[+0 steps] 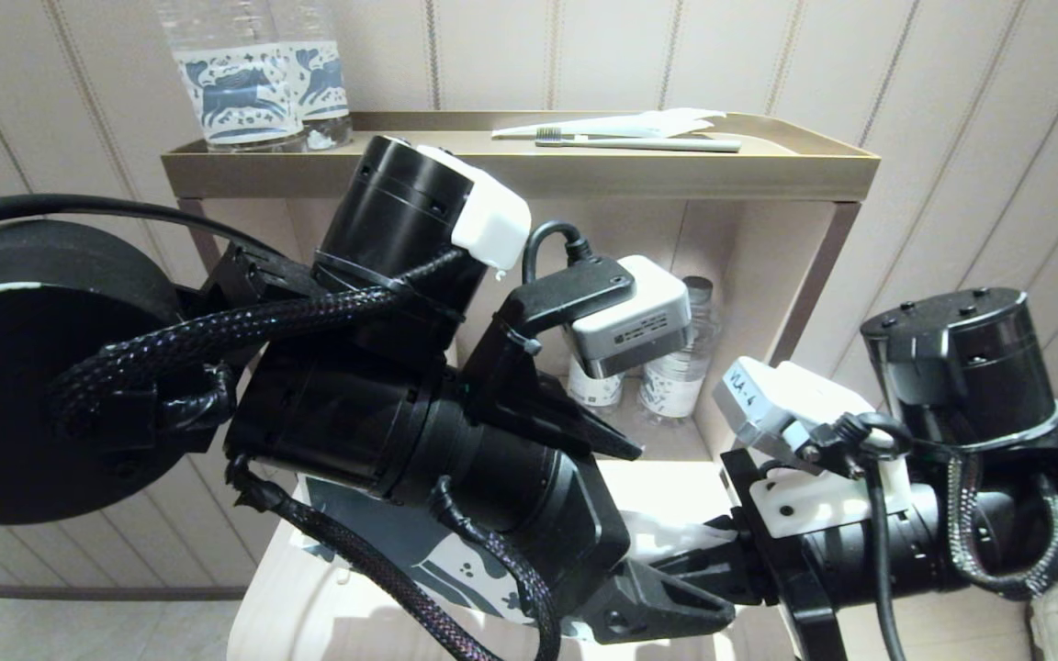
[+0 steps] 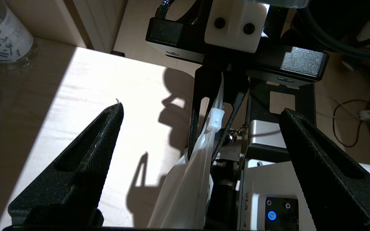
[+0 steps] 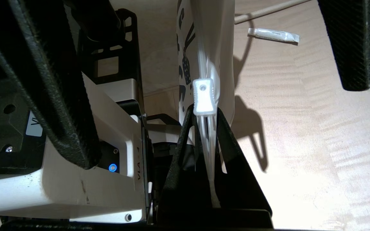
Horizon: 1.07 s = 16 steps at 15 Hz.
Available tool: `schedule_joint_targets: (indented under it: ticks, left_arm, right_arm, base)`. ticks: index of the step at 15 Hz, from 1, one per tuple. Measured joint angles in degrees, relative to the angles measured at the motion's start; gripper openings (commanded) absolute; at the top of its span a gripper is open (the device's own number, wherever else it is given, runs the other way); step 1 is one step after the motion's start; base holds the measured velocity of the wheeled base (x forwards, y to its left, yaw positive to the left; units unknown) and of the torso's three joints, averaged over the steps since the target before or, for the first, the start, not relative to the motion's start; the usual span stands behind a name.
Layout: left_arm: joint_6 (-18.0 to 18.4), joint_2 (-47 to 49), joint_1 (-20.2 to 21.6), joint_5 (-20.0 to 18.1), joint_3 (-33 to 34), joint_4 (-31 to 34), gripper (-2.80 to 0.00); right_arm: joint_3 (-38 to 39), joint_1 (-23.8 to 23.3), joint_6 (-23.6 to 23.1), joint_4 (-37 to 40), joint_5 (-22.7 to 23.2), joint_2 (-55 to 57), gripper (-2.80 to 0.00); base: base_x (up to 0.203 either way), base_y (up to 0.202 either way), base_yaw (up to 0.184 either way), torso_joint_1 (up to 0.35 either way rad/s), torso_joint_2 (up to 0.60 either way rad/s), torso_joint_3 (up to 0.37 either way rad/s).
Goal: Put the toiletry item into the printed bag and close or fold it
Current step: Open the storage bag
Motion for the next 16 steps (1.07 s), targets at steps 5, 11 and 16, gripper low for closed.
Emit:
schedule_joint_targets:
  ticks: [5,11,16]
  left_arm:
    - [0.48,-0.16,-0.09,0.39,-0.51,-0.28,-1.94]
    - [0.76,-0.16,-0.2,0.66,0.15,-0.32,-2.8]
    - [0.76,0.16,-0.14,0.63,-0.4,-0.37,-2.8]
  right_arm:
    - [-0.06,-0.02,-0.02,-0.02,-0.05,-0.2,-2.8]
    - [-0.11,-0.11,-0.07,-0.09,-0.06,-0.18,-2.8]
    - [-0.01,-0.07,-0.16,-0.3,-0.15,0.06,-2.8]
  base:
    - [0.0,0.0,0.0,0.0,0.0,0.0]
    - [0.0,0.0,0.0,0.0,0.0,0.0]
    - [0.0,0.0,0.0,0.0,0.0,0.0]
